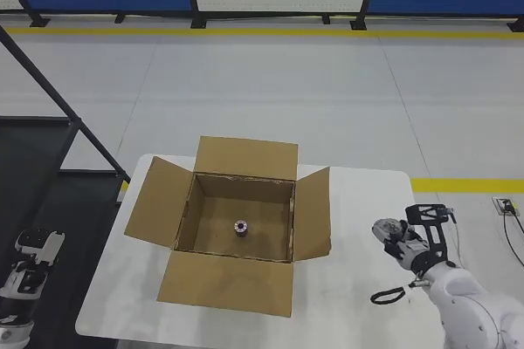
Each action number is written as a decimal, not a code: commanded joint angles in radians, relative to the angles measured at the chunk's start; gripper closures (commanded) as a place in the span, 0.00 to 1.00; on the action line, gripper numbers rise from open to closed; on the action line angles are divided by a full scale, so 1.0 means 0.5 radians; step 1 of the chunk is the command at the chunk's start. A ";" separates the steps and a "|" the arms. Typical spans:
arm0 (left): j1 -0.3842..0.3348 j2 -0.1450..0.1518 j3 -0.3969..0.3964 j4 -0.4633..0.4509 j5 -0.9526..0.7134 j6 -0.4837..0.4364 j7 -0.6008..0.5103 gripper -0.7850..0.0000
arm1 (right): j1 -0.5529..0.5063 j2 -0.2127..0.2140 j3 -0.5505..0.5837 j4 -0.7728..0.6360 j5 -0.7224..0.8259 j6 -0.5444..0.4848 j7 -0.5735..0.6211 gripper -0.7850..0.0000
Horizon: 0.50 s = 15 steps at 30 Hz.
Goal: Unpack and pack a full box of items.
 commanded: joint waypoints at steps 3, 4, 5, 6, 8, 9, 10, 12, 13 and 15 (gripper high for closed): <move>0.000 0.000 0.000 0.000 0.000 0.000 0.000 0.00 | 0.028 -0.003 -0.407 -0.310 -0.305 0.038 -0.118 1.00; 0.000 0.000 0.000 0.000 0.000 0.000 0.000 0.00 | 0.069 -0.005 -0.530 -0.310 -0.394 0.036 -0.150 1.00; 0.000 0.000 0.000 0.000 0.000 0.000 0.000 0.00 | 0.106 -0.009 -0.653 -0.310 -0.483 0.051 -0.166 1.00; 0.000 0.000 0.000 0.000 0.000 0.000 0.000 0.00 | 0.140 -0.012 -0.774 -0.309 -0.570 0.066 -0.155 1.00; 0.000 0.000 0.000 0.000 0.000 0.000 0.000 0.00 | 0.239 -0.024 -0.990 -0.231 -0.695 0.098 -0.118 1.00; 0.000 0.000 0.000 0.000 0.000 0.000 0.000 0.00 | 0.306 -0.033 -1.087 -0.152 -0.719 0.109 -0.087 1.00; 0.000 0.000 0.000 0.000 0.000 0.000 0.000 0.00 | 0.387 -0.044 -1.167 -0.055 -0.730 0.129 -0.048 1.00; 0.000 0.000 0.000 0.000 0.000 0.000 0.000 0.00 | 0.579 -0.072 -1.297 0.199 -0.708 0.167 0.064 1.00; 0.000 0.000 0.000 0.000 0.000 0.000 0.000 0.00 | 0.688 -0.090 -1.348 0.342 -0.678 0.193 0.121 1.00; 0.000 0.000 0.000 0.000 0.000 0.000 0.000 0.00 | 0.905 -0.128 -1.440 0.659 -0.566 0.226 0.257 1.00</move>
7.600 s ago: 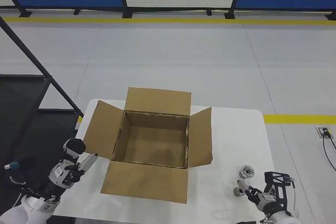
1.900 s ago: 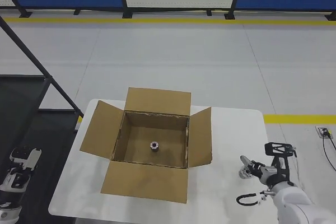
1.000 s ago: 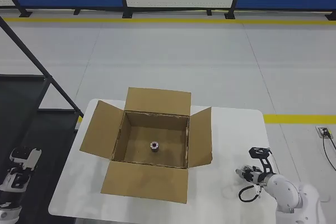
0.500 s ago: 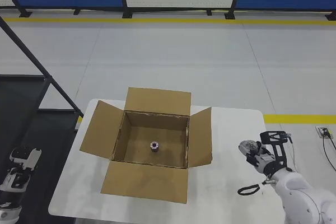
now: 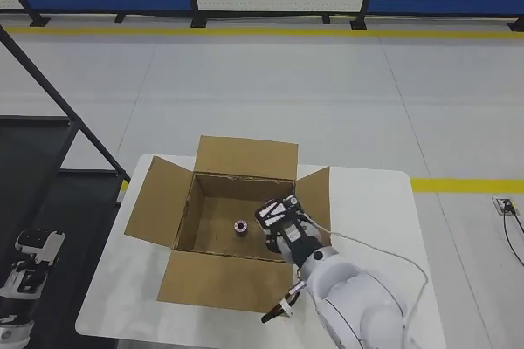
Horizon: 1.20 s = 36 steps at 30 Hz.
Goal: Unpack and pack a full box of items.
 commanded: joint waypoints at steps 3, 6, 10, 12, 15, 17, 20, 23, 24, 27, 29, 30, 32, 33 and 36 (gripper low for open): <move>0.000 0.000 0.000 0.000 0.000 0.000 0.000 0.00 | 0.470 -0.085 -0.156 0.709 0.259 0.075 0.192 1.00; 0.000 0.000 0.000 0.000 0.000 0.000 0.000 0.00 | 0.732 -0.149 -0.233 1.149 0.431 0.130 0.207 1.00; 0.000 0.000 0.000 0.000 0.000 0.000 0.000 0.00 | 0.983 -0.230 -0.346 1.639 0.549 0.173 0.218 1.00; 0.000 0.000 0.000 0.000 0.000 0.000 0.000 0.00 | 1.077 -0.265 -0.403 1.838 0.556 0.193 0.218 1.00; 0.000 0.000 0.000 0.000 0.000 0.000 0.000 0.00 | 1.181 -0.314 -0.455 2.086 0.628 0.166 0.235 1.00; 0.000 0.000 0.000 0.000 0.000 0.000 0.000 0.00 | 1.236 -0.342 -0.475 2.217 0.673 0.144 0.229 1.00; 0.000 0.000 0.000 0.000 0.000 0.000 0.000 0.00 | 1.284 -0.377 -0.505 2.371 0.719 0.096 0.191 1.00; 0.000 0.000 0.000 0.000 0.000 0.000 0.000 0.00 | 1.312 -0.408 -0.531 2.490 0.747 0.068 0.137 1.00; 0.000 0.000 0.000 0.000 0.000 0.000 0.000 0.00 | 1.317 -0.417 -0.535 2.523 0.764 0.053 0.118 1.00; 0.000 0.000 0.000 0.000 0.000 0.000 0.000 0.00 | 1.334 -0.441 -0.544 2.619 0.801 0.011 0.066 1.00; 0.000 0.000 0.000 0.000 0.000 0.000 0.000 0.00 | 1.343 -0.456 -0.554 2.673 0.812 -0.006 0.037 0.85; 0.000 0.000 0.000 0.000 0.000 0.000 0.000 0.00 | 1.348 -0.464 -0.559 2.699 0.815 -0.010 0.023 0.75; 0.000 0.000 0.000 0.000 0.000 0.000 0.000 0.00 | 1.361 -0.478 -0.565 2.742 0.825 -0.018 0.004 0.59; 0.000 0.000 0.000 0.000 0.000 0.000 0.000 0.00 | 1.367 -0.485 -0.566 2.762 0.833 -0.022 -0.006 0.53; 0.000 0.000 0.000 0.000 0.000 0.000 0.000 0.00 | 1.387 -0.500 -0.560 2.807 0.859 -0.040 -0.025 0.48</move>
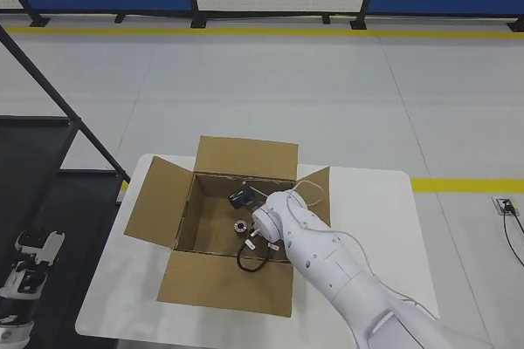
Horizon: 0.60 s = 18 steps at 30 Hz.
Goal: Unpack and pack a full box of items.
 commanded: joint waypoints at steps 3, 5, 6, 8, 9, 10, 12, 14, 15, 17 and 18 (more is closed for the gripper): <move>0.000 0.000 0.000 0.000 0.000 0.000 0.000 0.00 | 0.020 -0.012 0.011 0.020 0.015 -0.006 -0.026 0.15; 0.000 0.000 0.000 0.000 0.000 0.000 0.000 0.00 | 0.020 -0.011 0.020 -0.002 0.009 -0.002 -0.043 0.06; 0.000 0.000 0.000 0.000 0.000 0.000 0.000 0.00 | 0.017 -0.009 0.027 -0.022 0.006 0.001 -0.050 0.05; 0.000 0.000 0.000 0.000 0.000 0.000 0.000 0.00 | 0.006 0.002 0.046 -0.072 -0.010 0.017 -0.047 0.03; 0.000 0.000 0.000 0.000 0.000 0.000 0.000 0.00 | -0.003 0.010 0.055 -0.107 -0.023 0.027 -0.045 0.01; 0.000 0.000 0.000 0.000 0.000 0.000 0.000 0.00 | -0.016 0.019 0.067 -0.148 -0.038 0.037 -0.040 0.00; 0.000 0.000 0.000 0.000 0.000 0.000 0.000 0.00 | -0.051 0.043 0.099 -0.261 -0.073 0.059 -0.032 0.00; 0.000 0.000 0.000 0.000 0.000 0.000 0.000 0.00 | -0.109 0.077 0.149 -0.434 -0.113 0.073 -0.015 0.00; 0.000 0.000 0.000 0.000 0.000 0.000 0.000 0.00 | -0.152 0.098 0.178 -0.554 -0.148 0.084 0.000 0.00; 0.000 0.000 0.000 0.000 0.000 0.000 0.000 0.00 | -0.277 0.152 0.266 -0.880 -0.224 0.104 0.045 0.00; 0.000 0.000 0.000 0.000 0.000 0.000 0.000 0.00 | -0.364 0.185 0.322 -1.088 -0.284 0.116 0.074 0.00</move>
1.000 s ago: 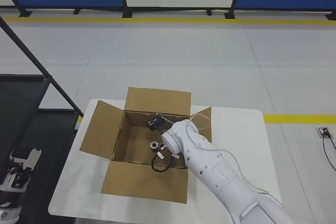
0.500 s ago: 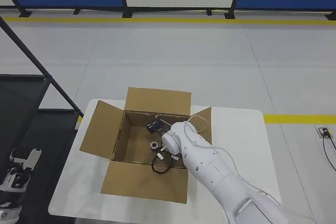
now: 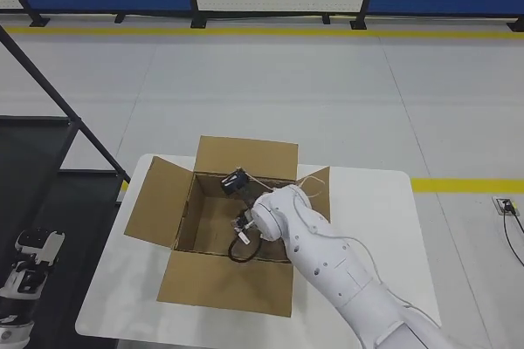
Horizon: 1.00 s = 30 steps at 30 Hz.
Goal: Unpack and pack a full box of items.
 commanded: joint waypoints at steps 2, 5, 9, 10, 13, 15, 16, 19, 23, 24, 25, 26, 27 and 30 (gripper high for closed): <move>0.000 0.000 0.000 0.000 0.000 0.000 0.000 0.00 | -0.334 0.103 0.209 -0.765 -0.157 0.000 0.100 0.00; 0.000 0.000 0.000 0.000 0.000 0.000 0.000 0.00 | -0.747 0.187 0.439 -1.492 -0.245 -0.083 0.150 0.00; 0.000 0.000 0.000 0.000 0.000 0.000 0.000 0.00 | -1.164 0.247 0.693 -2.100 -0.195 -0.197 0.064 0.00; 0.000 0.000 0.000 0.000 0.000 0.000 0.000 0.00 | -1.248 0.258 0.757 -2.198 -0.160 -0.221 0.030 0.00; 0.000 0.000 0.000 0.000 0.000 0.000 0.000 0.00 | -1.445 0.282 0.939 -2.392 -0.024 -0.276 -0.028 0.00; 0.000 0.000 0.000 0.000 0.000 0.000 0.000 0.00 | -1.445 0.282 0.939 -2.392 -0.024 -0.276 -0.028 0.00; 0.000 0.000 0.000 0.000 0.000 0.000 0.000 0.00 | -1.445 0.282 0.939 -2.392 -0.024 -0.276 -0.028 0.00; 0.000 0.000 0.000 0.000 0.000 0.000 0.000 0.00 | -1.445 0.282 0.939 -2.392 -0.024 -0.276 -0.028 0.00; 0.000 0.000 0.000 0.000 0.000 0.000 0.000 0.00 | -1.453 0.282 0.949 -2.379 -0.016 -0.261 -0.047 0.00; 0.000 0.000 0.000 0.000 0.000 0.000 0.000 0.00 | -1.473 0.283 0.995 -2.341 0.020 -0.229 -0.113 0.00; -0.009 -0.001 0.008 -0.008 -0.015 0.014 0.001 0.00 | -1.486 0.285 1.051 -2.319 0.089 -0.201 -0.180 0.00; -0.024 0.000 0.012 -0.014 -0.020 0.035 -0.005 0.00 | -1.499 0.285 1.115 -2.302 0.178 -0.164 -0.247 0.00; -0.048 0.001 0.013 -0.010 -0.017 0.084 -0.002 0.00 | -1.511 0.287 1.177 -2.286 0.269 -0.153 -0.286 0.00; -0.143 0.005 0.044 0.027 0.050 0.306 -0.023 0.00 | -1.523 0.300 1.356 -2.220 0.420 -0.114 -0.326 0.00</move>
